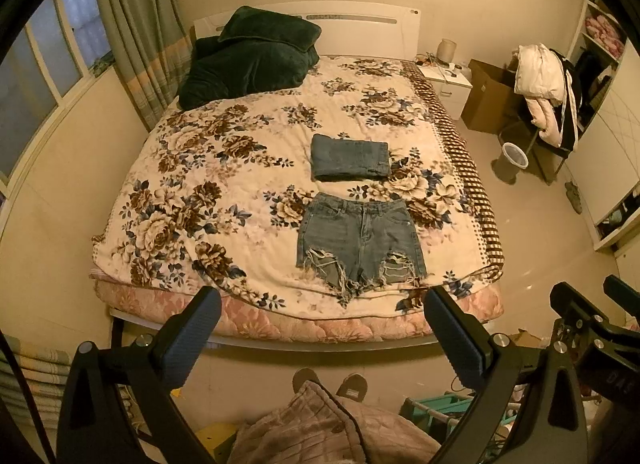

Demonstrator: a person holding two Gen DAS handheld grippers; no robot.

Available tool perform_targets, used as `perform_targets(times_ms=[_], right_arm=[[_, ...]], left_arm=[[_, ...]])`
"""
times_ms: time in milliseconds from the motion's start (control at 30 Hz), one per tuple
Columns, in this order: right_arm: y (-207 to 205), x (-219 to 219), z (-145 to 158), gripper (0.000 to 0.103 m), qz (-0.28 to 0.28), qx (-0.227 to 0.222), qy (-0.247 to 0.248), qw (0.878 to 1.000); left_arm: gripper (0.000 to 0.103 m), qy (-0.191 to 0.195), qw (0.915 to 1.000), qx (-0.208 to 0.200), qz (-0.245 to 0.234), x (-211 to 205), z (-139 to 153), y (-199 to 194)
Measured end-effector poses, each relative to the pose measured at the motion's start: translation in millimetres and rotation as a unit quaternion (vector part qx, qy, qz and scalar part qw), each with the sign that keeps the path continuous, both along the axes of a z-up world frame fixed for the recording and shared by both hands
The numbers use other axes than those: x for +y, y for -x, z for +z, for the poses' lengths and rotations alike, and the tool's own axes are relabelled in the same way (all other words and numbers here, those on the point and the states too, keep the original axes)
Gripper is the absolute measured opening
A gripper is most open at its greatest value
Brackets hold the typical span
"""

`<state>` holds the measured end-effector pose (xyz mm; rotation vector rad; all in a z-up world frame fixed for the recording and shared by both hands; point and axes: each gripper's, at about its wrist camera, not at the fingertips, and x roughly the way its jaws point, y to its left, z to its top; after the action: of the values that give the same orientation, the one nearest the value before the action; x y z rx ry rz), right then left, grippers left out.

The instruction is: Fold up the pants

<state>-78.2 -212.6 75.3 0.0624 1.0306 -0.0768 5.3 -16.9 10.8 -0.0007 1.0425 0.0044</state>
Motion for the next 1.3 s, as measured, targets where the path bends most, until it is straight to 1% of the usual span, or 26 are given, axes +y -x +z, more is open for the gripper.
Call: perform_targets(times_ms=[867,1000,1067,1133,1200,1300], right_arm=[[-1,1,-1,0.103,-0.001,0.002,0.002,1.0],[-2,-1,-3,0.103,-0.003,0.003,0.002,1.0],[-12,-7,-10,0.103,-0.007,0.006,0.0,1.0],[-21,-10,-16,0.103,-0.012,0.008,-0.001,1.0],[-30,-13,-24,0.103,-0.018,0.004,-0.011,1.0],[-50,-16,-40,0.103,-0.03,0.002,-0.026,0.999]], left_arm=[[0.103,0.003,1.0,0.0,-0.001,-1,0,0],[0.103,0.004,1.0,0.002,-0.004,-4,-1,-3],[0.103,0.007,1.0,0.003,-0.004,-6,-2,-3],[0.103,0.003,1.0,-0.002,-0.002,-6,-5,-10],[0.103,0.003,1.0,-0.004,0.002,-5,-15,-21],[0.103,0.0,1.0,0.0,0.007,5,-40,-47]])
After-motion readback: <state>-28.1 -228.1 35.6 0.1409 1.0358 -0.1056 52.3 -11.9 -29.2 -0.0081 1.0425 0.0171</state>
